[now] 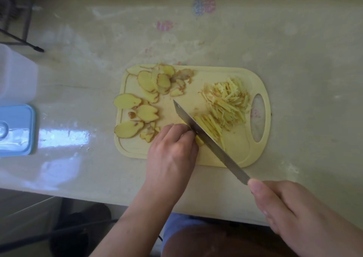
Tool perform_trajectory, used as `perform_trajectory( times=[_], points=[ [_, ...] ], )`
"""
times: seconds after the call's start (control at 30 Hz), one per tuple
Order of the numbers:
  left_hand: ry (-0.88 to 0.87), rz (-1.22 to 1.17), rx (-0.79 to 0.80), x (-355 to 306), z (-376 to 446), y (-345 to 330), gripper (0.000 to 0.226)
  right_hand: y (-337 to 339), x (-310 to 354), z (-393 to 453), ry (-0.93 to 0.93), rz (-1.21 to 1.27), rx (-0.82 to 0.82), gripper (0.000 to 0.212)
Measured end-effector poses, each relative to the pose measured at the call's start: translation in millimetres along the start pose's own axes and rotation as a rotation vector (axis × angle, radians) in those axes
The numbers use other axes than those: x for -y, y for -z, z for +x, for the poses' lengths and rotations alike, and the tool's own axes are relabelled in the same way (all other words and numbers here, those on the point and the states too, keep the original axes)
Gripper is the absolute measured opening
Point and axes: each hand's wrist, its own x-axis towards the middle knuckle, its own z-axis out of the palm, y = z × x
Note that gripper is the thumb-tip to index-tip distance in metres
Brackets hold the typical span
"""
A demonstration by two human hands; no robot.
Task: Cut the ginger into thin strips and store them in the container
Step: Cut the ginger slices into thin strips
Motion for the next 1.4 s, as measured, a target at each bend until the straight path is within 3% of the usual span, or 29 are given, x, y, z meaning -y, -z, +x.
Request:
perform_trajectory(
  times=[0.63, 0.77, 1.17, 1.4],
  points=[
    [0.074, -0.155, -0.07, -2.5, -6.8, 0.4, 0.015, -0.2, 2.1, 27.0, 0.097, 0.019, -0.027, 0.077],
    [0.124, -0.186, -0.046, -4.4, -2.5, 3.0, 0.017, -2.1, -0.5, 16.2, 0.122, 0.022, 0.001, 0.083],
    [0.116, -0.152, 0.021, -4.4, 4.1, 7.3, 0.013, -8.9, -0.4, 14.7, 0.156, -0.082, -0.063, 0.076],
    [0.119, -0.177, 0.027, -3.0, 2.3, 7.3, 0.012, -6.7, 11.0, 29.7, 0.126, -0.027, -0.003, 0.066]
  ],
)
